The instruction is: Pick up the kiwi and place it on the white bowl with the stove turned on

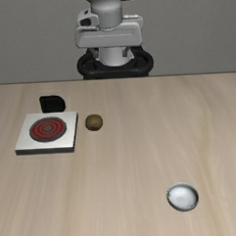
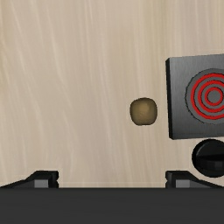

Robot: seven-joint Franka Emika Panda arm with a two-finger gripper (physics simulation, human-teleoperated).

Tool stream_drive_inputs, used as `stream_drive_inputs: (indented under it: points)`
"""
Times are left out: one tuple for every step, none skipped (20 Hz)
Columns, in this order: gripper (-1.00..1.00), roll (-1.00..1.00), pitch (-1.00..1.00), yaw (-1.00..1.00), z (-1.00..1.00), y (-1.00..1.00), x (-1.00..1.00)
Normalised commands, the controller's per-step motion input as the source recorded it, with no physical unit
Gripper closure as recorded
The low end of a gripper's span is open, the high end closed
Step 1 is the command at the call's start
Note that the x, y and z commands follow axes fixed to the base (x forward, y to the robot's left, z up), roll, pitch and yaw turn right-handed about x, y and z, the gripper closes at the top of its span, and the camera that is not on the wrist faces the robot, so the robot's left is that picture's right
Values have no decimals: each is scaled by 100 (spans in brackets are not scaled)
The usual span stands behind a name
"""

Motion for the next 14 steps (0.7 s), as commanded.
stream_drive_inputs:
  points:
    - [-100,0,0,0,0,-100,0]
    - [-100,0,0,0,0,-100,0]
    - [-100,0,0,0,0,-100,0]
    - [-100,0,0,0,0,-100,0]
    - [-100,0,0,0,0,-100,0]
    - [-100,0,0,0,0,-100,0]
    - [-100,0,0,0,0,-100,0]
    - [-100,0,0,0,0,0,100]
    - [-100,0,0,0,0,0,100]
    - [-100,0,0,0,0,0,100]
    - [-100,0,0,0,0,0,100]
    - [-100,0,0,0,0,0,100]
    - [-100,0,0,0,0,100,0]
    - [-100,0,0,22,0,0,0]
